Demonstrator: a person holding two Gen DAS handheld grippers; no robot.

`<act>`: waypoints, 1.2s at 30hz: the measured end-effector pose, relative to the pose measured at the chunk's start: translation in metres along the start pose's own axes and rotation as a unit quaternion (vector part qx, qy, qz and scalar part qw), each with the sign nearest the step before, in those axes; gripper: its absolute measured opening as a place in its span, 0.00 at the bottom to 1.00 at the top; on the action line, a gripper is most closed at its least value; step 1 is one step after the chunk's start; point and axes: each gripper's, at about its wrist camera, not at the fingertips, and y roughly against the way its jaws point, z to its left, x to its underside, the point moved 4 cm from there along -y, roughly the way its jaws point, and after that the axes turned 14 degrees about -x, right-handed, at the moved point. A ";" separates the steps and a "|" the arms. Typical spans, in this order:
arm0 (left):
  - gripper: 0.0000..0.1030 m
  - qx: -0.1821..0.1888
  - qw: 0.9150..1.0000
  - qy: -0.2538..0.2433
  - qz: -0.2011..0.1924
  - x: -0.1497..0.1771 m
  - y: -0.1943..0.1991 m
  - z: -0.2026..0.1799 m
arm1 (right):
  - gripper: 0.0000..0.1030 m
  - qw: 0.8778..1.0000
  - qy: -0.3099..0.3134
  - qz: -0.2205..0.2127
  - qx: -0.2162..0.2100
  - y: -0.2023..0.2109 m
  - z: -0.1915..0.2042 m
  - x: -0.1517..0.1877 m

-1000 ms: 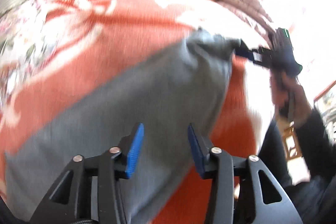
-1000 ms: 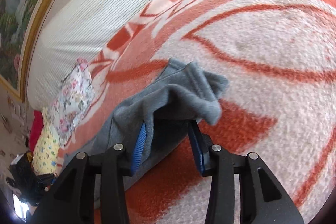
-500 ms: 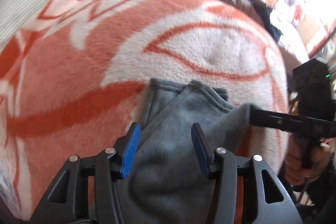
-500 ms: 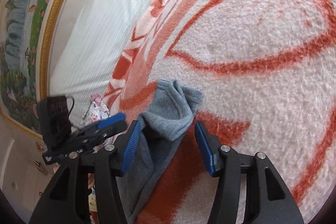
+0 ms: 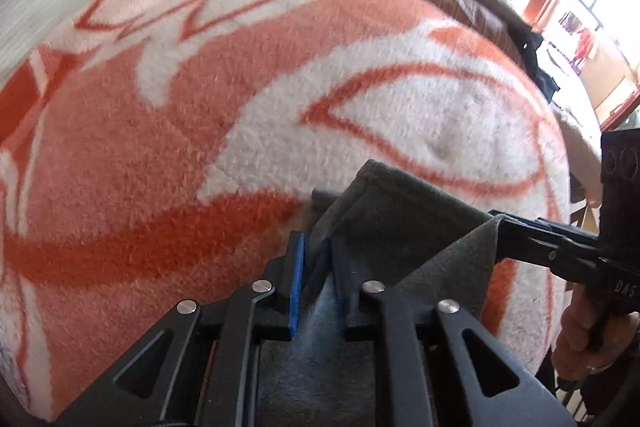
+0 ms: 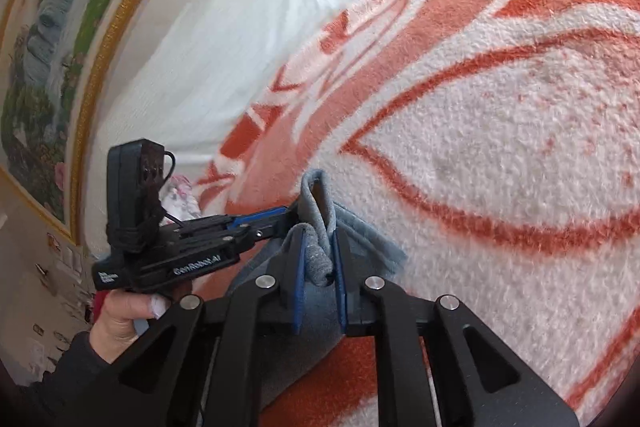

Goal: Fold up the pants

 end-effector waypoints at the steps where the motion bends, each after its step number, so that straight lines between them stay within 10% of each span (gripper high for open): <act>1: 0.19 -0.005 1.000 -0.003 0.000 0.001 -0.002 -0.001 | 0.31 1.000 -0.009 0.005 0.014 0.001 -0.005 0.002; 5: 0.29 -0.021 1.000 0.013 -0.011 0.009 0.007 0.005 | 0.57 0.999 -0.024 -0.030 0.025 0.022 -0.017 0.008; 16: 0.62 0.039 0.998 0.043 0.037 0.007 -0.012 0.005 | 0.63 0.997 -0.073 -0.025 -0.020 0.010 -0.022 0.010; 20: 0.65 0.010 1.000 0.012 0.016 -0.002 -0.021 -0.014 | 0.55 0.997 -0.071 -0.015 -0.021 -0.008 -0.025 0.008; 23: 0.51 -0.002 1.000 -0.001 0.001 0.000 -0.019 -0.017 | 0.24 0.998 -0.065 -0.006 -0.010 -0.017 -0.031 0.008; 25: 0.16 0.029 1.000 0.005 -0.010 0.003 -0.011 -0.012 | 0.22 0.997 -0.074 -0.016 -0.025 -0.013 -0.032 0.009; 36: 0.14 0.099 0.984 0.069 -0.133 0.041 0.092 0.020 | 0.21 0.986 -0.025 -0.014 -0.165 0.014 0.061 0.019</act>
